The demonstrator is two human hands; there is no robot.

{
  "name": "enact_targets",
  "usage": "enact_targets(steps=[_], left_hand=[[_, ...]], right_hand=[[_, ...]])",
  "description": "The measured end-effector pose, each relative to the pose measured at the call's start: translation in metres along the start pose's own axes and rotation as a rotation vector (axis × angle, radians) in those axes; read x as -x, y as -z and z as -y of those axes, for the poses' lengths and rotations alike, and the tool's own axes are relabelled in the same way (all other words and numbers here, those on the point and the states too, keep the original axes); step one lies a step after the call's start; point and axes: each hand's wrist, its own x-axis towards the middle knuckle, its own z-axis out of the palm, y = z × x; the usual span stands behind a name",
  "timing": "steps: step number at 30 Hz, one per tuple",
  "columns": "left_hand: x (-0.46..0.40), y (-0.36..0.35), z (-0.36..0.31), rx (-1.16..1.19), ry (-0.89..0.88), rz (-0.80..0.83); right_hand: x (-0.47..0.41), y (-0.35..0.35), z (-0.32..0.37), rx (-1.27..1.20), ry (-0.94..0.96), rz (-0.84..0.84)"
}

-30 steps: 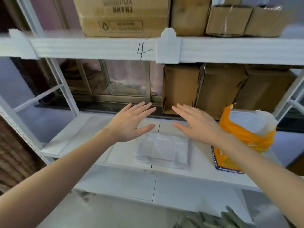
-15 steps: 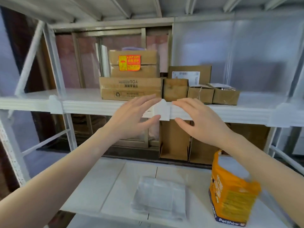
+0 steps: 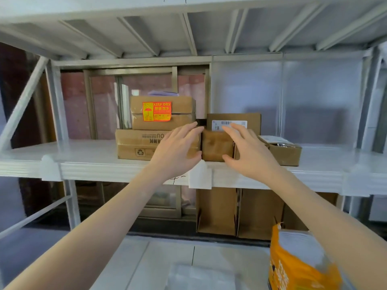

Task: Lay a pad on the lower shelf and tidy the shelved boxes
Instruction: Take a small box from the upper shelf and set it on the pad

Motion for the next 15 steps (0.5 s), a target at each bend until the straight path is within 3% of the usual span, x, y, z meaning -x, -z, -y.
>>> enact_targets(steps=[15], left_hand=[[-0.029,-0.05,0.032,-0.001,-0.017,-0.026]], right_hand=[[-0.077,-0.057,-0.011,0.243,0.027,0.109]])
